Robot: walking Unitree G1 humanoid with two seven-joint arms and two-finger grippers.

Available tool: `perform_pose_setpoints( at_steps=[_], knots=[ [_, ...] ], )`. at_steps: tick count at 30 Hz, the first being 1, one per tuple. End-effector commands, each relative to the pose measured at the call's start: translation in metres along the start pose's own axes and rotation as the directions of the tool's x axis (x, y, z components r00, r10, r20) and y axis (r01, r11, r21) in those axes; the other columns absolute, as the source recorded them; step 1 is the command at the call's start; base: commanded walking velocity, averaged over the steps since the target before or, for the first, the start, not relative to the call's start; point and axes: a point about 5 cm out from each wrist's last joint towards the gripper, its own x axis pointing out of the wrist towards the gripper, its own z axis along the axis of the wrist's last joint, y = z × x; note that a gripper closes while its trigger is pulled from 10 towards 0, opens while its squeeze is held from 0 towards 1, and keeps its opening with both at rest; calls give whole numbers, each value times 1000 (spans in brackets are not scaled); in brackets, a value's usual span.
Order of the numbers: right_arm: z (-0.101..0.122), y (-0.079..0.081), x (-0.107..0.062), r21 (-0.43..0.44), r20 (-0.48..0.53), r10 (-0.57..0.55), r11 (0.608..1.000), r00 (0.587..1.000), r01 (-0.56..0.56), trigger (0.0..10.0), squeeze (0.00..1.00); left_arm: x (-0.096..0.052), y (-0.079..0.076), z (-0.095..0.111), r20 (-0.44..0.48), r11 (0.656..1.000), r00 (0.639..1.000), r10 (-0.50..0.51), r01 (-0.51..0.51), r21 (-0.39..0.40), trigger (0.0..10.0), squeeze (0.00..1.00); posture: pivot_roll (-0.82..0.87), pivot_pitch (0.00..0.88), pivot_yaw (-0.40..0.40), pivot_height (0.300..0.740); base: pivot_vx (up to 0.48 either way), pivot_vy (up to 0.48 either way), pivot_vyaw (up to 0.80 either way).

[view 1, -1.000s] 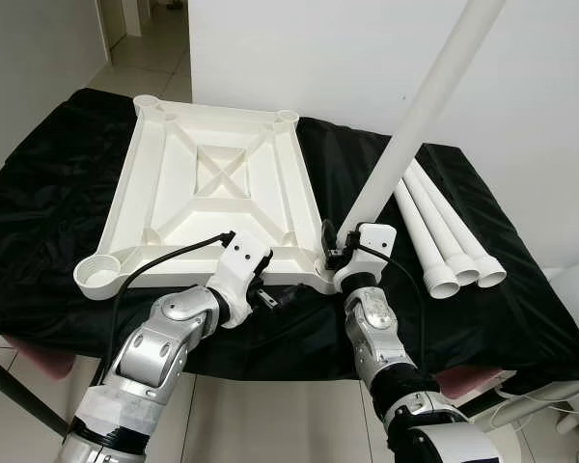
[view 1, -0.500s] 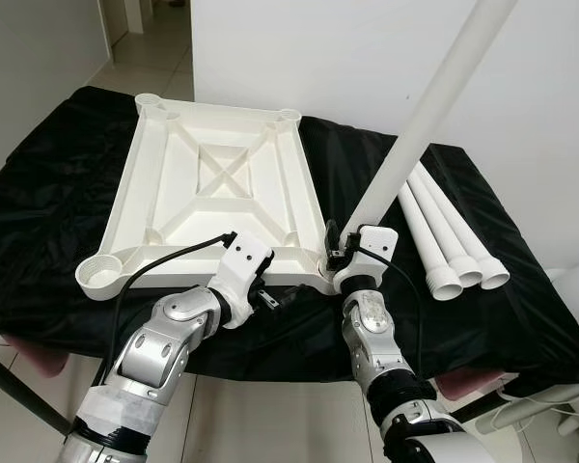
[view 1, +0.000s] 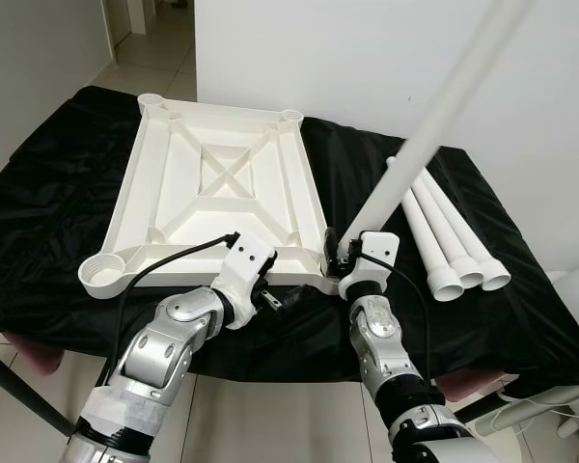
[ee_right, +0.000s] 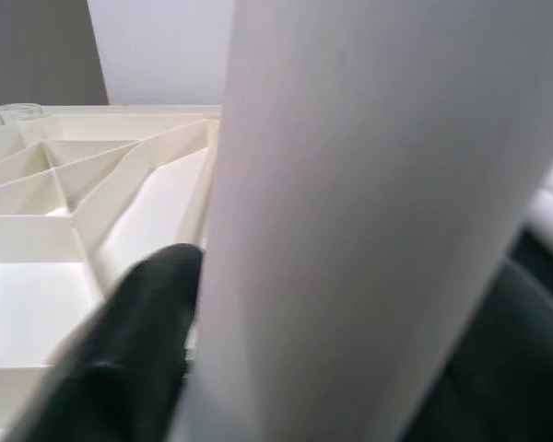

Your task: Building children table

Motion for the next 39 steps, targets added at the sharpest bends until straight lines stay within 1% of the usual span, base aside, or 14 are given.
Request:
perform_pose_setpoints(
  at_steps=[1,3,4,5,6,7,12,17,21,22,24,26,31,39],
  knots=[
    [-5,-11,-3,4,-27,-26,1000,999,26,10000,1000,3,-5,-1,-3,1000,1000,-13,13,10,10000,0,126,0,-149,740,0,0,0],
    [-1,-13,1,0,-19,24,1000,1000,-24,10000,1000,4,-7,-1,-1,1000,1000,-19,19,7,10000,0,126,0,-149,740,0,0,0],
    [4,-16,5,-12,-5,65,998,998,-65,10000,176,5,-9,-1,1,1000,1000,-23,23,3,10000,0,123,0,-149,740,0,0,0],
    [4,-16,5,-12,-5,65,998,998,-65,10000,176,5,-9,-1,1,1000,1000,-23,23,3,10000,0,123,0,-149,740,0,0,0],
    [8,-19,8,-3,-7,107,994,994,-107,10000,0,6,-10,-1,3,1000,1000,-25,25,1,10000,0,120,0,-148,740,0,0,0],
    [11,-22,12,9,-11,176,984,984,-176,0,0,6,-10,0,5,1000,1000,-26,26,-2,10000,0,117,0,-148,740,0,0,0],
    [21,-31,19,5,1,264,965,965,-264,0,0,8,-9,1,8,1000,1000,-25,25,-3,10000,0,117,7,-149,740,0,0,0],
    [29,-45,30,-11,-13,246,969,969,-246,0,0,7,-6,3,18,1000,1000,-10,10,-1,10000,0,123,13,-151,740,0,0,0],
    [31,-44,31,-11,-8,262,965,965,-262,0,0,6,-4,5,21,1000,1000,-1,1,3,10000,0,130,16,-158,740,0,0,0],
    [33,-38,31,25,3,318,948,948,-318,0,0,5,1,7,25,1000,1000,15,-15,9,10000,0,131,16,-158,740,0,0,0],
    [32,-35,31,23,-4,343,939,939,-343,0,0,5,3,7,25,1000,999,20,-21,11,10000,0,131,18,-159,740,0,0,0],
    [32,-32,30,14,-2,367,930,930,-367,10000,0,4,5,8,25,1000,999,23,-24,19,10000,0,131,16,-159,740,0,0,0],
    [30,-29,22,-79,20,425,903,905,-422,10000,0,4,8,9,25,999,999,29,-30,24,10000,0,124,22,-154,740,0,0,0],
    [20,-22,11,-84,17,483,873,875,-481,10000,0,5,5,10,31,1000,999,23,-24,20,10000,0,120,24,-145,740,0,0,0]
  ],
)
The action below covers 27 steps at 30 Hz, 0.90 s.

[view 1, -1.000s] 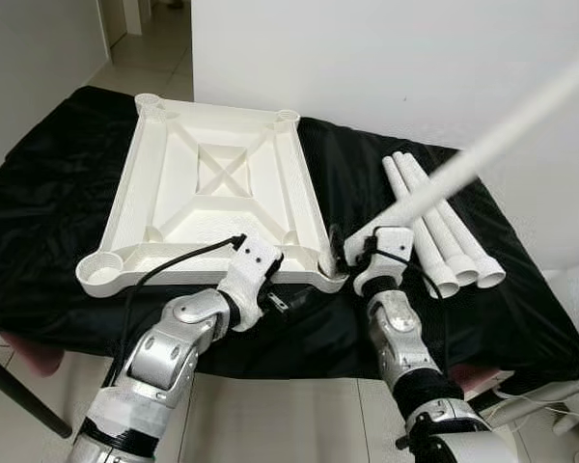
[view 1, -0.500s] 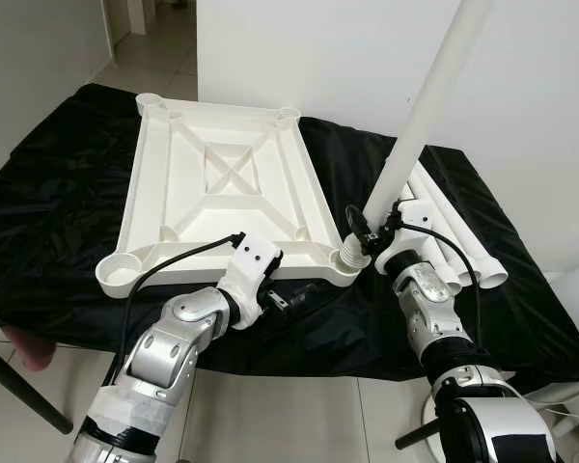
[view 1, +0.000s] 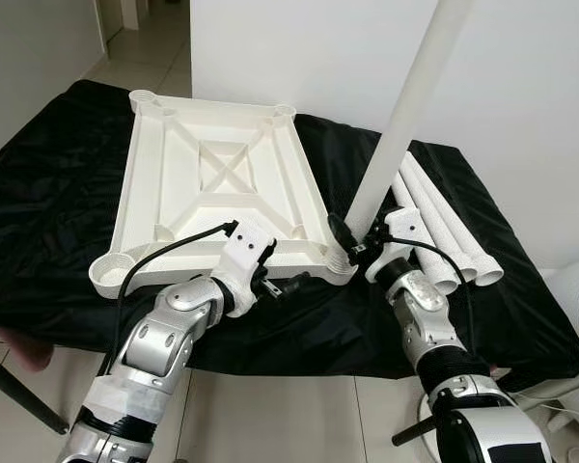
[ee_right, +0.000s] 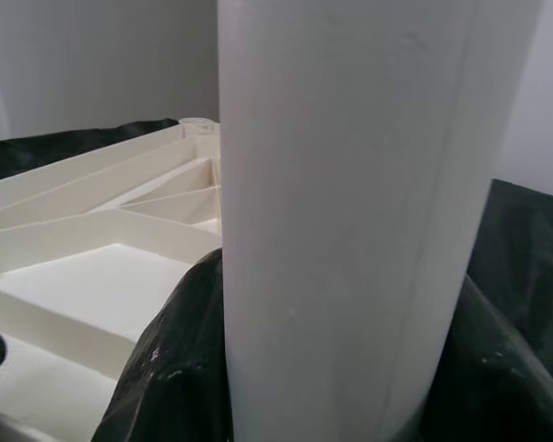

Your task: Building children table

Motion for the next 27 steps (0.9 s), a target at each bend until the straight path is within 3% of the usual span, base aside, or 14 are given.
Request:
perform_pose_setpoints(
  at_steps=[1,6,8,11,18,24,27],
  knots=[
    [-16,2,-11,-51,-85,10,999,996,-15,10000,0,2,-2,-1,-6,1000,1000,2,-2,5,10000,0,123,28,-140,740,0,0,0],
    [-22,-2,-14,-62,-118,-17,998,993,9,10000,0,2,-2,-1,-7,1000,1000,2,-2,5,10000,0,127,29,-139,740,0,0,0],
    [-26,-12,-15,18,-151,-106,994,983,110,10000,0,1,-1,0,-8,1000,1000,0,0,7,10000,0,128,30,-133,740,0,0,0],
    [-28,-14,-14,79,-164,-143,984,976,158,10000,0,1,-1,0,-8,1000,1000,-2,2,6,10000,0,128,30,-130,740,0,0,0],
    [-30,-11,-11,94,-170,-152,981,974,170,10000,0,0,-3,1,-8,1000,1000,-10,10,9,10000,0,132,32,-126,740,0,0,0],
    [-33,-2,-12,69,-165,-86,993,983,99,10000,0,-1,-4,-1,-12,1000,1000,-9,9,5,10000,0,134,34,-126,740,0,0,0],
    [-27,-6,-9,145,-119,-126,979,985,142,10000,0,1,-2,0,-11,1000,1000,7,-7,10,10000,0,135,35,-127,740,0,0,0]
  ],
)
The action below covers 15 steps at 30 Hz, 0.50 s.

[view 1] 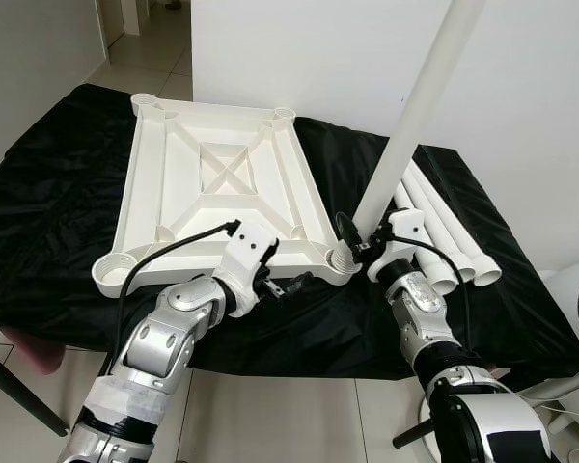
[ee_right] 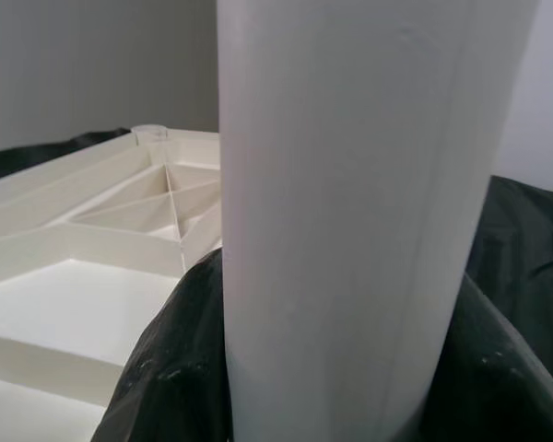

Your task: Building children table

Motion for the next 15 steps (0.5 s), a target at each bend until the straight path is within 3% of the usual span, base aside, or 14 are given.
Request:
perform_pose_setpoints(
  at_steps=[1,3,5,9,15],
  knots=[
    [-15,-1,-9,87,-60,-35,995,998,40,10000,0,2,-1,-2,-13,1000,1000,16,-16,6,10000,0,140,33,-132,740,0,0,0],
    [7,-11,-5,167,47,-121,980,991,112,10000,0,8,14,-5,-57,990,989,137,-135,41,10000,0,145,32,-140,740,0,0,0],
    [11,-14,-5,180,66,-144,975,987,130,10000,0,9,18,-6,-76,985,983,166,-162,57,10000,0,145,31,-142,740,0,0,0],
    [19,-21,-7,141,79,-176,976,981,164,10000,0,14,29,-10,-118,974,967,227,-223,43,10000,0,145,31,-147,740,0,0,0],
    [30,-34,-10,98,82,-212,974,974,204,10000,0,22,43,-15,-199,953,933,301,-287,94,10000,0,137,27,-160,740,0,0,0]
  ],
)
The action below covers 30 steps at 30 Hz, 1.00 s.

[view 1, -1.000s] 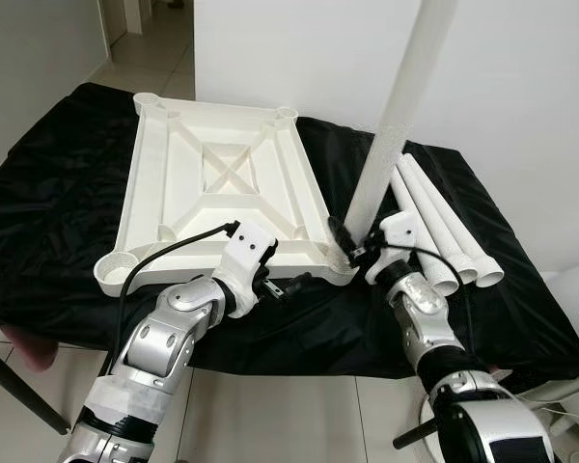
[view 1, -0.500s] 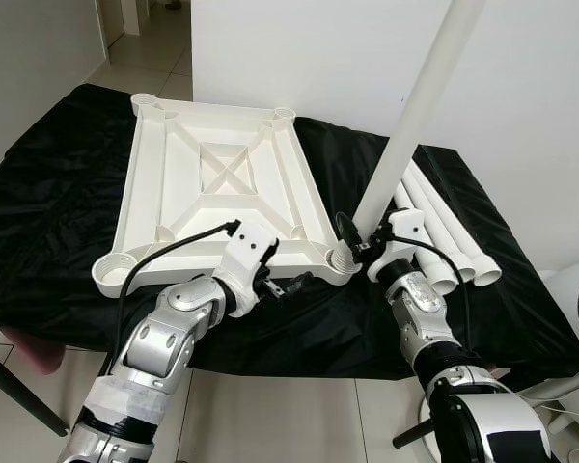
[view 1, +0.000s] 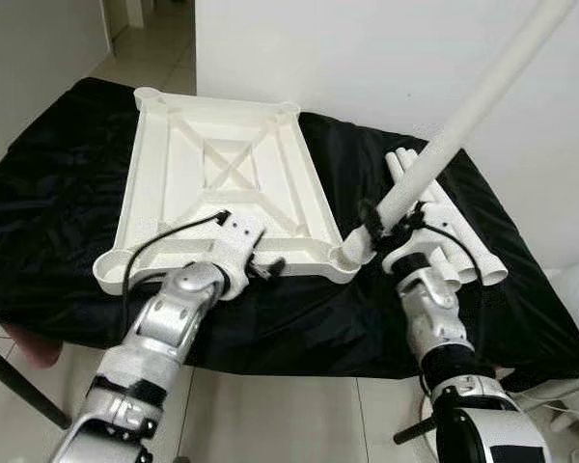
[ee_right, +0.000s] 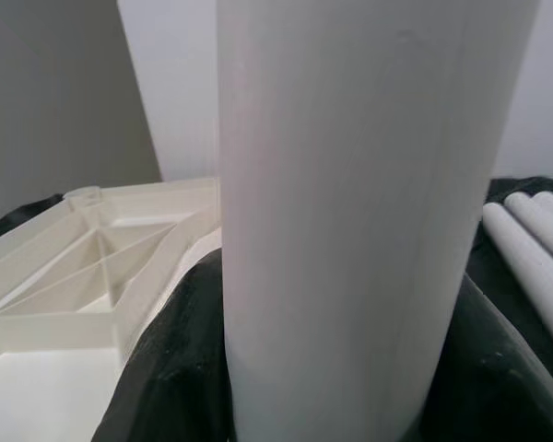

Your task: Building children table

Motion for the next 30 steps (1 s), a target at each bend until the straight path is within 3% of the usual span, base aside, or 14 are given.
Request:
perform_pose_setpoints(
  at_steps=[1,2,3,6,7,10,13,16,23,27,30],
  knots=[
    [4,-7,-2,-13,-6,-20,1000,1000,20,10000,0,6,0,-7,-50,999,997,53,-53,4,10000,0,133,27,-161,740,0,0,0],
    [4,-7,-2,-13,-6,-20,1000,1000,20,10000,0,6,0,-7,-50,999,997,53,-53,4,10000,0,133,27,-161,740,0,0,0],
    [10,-10,-2,-27,-2,-28,999,1000,28,10000,0,10,3,-8,-71,998,995,64,-62,34,10000,1000,124,28,-158,740,0,0,0],
    [18,-14,-3,-46,1,-36,998,999,36,10000,0,16,-1,-3,-65,998,998,19,-15,66,10000,1000,114,31,-151,740,0,0,0],
    [19,-16,-4,-51,-2,-46,998,999,46,10000,0,17,-8,8,-2,996,998,-68,68,63,10000,0,112,33,-148,740,0,0,0],
    [19,-17,-4,-54,-7,-52,997,999,51,10000,0,17,-11,13,33,993,994,-103,101,58,10000,0,113,34,-148,740,0,0,0],
    [17,-16,-5,-60,-19,-58,997,998,57,10000,0,12,-22,25,129,966,959,-254,246,74,10000,0,111,35,-146,740,0,0,0],
    [16,-14,-5,-58,-26,-56,997,998,55,10000,0,10,-26,26,132,948,939,-317,308,84,10000,0,110,33,-143,740,0,0,0],
    [15,-8,-7,-34,-46,-36,999,998,34,10000,0,15,-23,25,107,936,934,-341,327,133,10000,0,110,33,-145,740,0,0,0],
    [12,-10,-11,-73,-75,-47,996,996,42,10000,0,22,-28,7,-31,903,929,-368,365,228,10000,0,107,34,-147,740,0,0,0],
    [12,-12,-12,-76,-80,-56,996,995,50,10000,0,23,-31,3,-56,887,923,-382,383,260,10000,0,105,34,-146,740,0,0,0]
  ],
)
